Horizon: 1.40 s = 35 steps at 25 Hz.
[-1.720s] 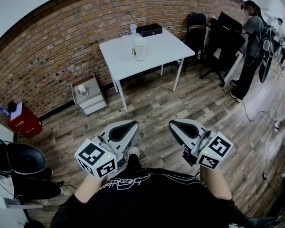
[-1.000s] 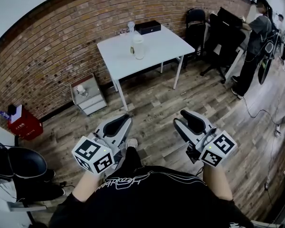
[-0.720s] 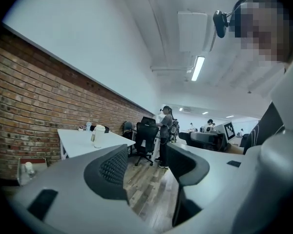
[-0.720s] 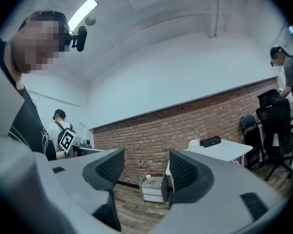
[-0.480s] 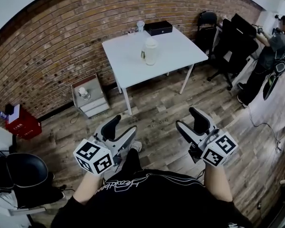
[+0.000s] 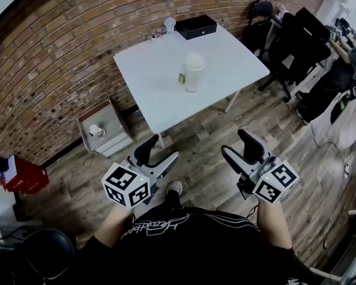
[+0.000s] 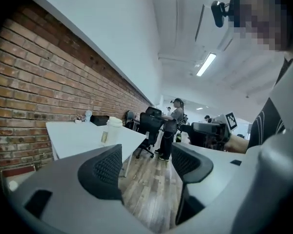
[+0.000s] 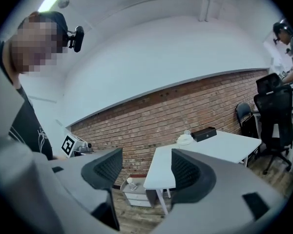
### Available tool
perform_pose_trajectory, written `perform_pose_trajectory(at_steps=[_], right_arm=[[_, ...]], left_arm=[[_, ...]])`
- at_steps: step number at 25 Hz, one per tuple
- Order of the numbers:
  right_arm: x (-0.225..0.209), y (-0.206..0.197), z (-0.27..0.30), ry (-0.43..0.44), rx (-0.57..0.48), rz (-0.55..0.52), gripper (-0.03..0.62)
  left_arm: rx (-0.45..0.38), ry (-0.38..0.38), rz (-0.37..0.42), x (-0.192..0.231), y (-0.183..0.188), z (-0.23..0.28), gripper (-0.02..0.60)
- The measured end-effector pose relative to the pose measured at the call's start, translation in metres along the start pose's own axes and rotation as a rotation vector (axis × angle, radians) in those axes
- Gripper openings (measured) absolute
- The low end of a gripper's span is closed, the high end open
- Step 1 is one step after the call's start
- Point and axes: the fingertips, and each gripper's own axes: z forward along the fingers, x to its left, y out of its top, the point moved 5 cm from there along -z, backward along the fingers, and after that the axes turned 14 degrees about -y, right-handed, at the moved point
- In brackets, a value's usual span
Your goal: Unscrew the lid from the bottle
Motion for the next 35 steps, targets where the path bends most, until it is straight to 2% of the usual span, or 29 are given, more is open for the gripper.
perform_pose_trajectory(at_steps=[7,13,19,21,28,35], right_arm=[[-0.013,0.019,0.081,-0.05,0.005,-0.014,0.298],[-0.027,0.021,0.11,-0.089,0.013,-0.022,0.298],[-0.055,0.028,0.134,-0.113,0.03,-0.043,0.302],[-0.067,0.032,0.147,-0.112,0.041,-0.066,0.302],[-0.108,0.029,0.212,-0.059,0.127,-0.173,0.31],[-0.127,0.03,0.279,0.067,0.189,-0.253,0.316]], left_arm=[[0.061,-0.015,-0.019,0.105,0.009,0.031,0.337],[0.084,-0.078,0.06,0.157,0.014,0.079,0.345],[0.102,-0.076,0.165,0.191,0.024,0.126,0.364],[0.105,-0.087,0.174,0.199,0.025,0.142,0.371],[0.171,-0.079,0.169,0.242,0.015,0.191,0.391],[0.206,-0.122,0.164,0.267,0.01,0.226,0.42]])
